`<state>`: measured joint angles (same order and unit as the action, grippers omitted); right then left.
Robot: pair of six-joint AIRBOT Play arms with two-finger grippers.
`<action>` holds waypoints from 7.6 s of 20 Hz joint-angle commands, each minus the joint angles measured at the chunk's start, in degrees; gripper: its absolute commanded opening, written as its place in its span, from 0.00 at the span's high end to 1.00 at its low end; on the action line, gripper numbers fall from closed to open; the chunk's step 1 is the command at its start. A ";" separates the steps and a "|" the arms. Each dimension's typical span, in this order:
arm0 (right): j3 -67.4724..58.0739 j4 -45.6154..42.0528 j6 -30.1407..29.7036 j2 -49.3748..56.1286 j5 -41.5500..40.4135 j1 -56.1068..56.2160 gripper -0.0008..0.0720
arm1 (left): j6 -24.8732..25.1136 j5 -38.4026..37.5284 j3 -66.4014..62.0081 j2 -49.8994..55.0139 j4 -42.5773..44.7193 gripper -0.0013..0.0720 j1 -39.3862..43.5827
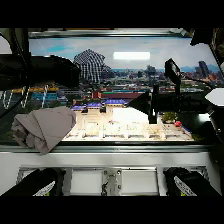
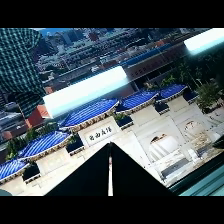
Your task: Fold the clothes and pants, and hang the long-sleeved shirts on hangers.
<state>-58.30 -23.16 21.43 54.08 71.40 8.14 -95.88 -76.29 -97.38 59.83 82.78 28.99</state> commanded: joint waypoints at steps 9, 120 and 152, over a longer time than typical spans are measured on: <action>0.02 0.02 0.02 0.04 0.00 0.04 0.96 | 2.58 2.84 0.02 1.36 3.23 0.60 -0.04; -33.66 -30.27 44.59 24.02 -15.02 -19.63 0.96 | 0.94 32.85 18.45 3.10 -15.37 0.96 -29.18; -34.32 -32.76 44.41 11.72 -12.85 -25.03 0.29 | 3.32 15.26 15.13 27.98 -10.14 0.13 -9.51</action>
<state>-92.64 -55.94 65.84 64.84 55.42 -16.93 -91.48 -59.16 -88.53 87.37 74.00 28.84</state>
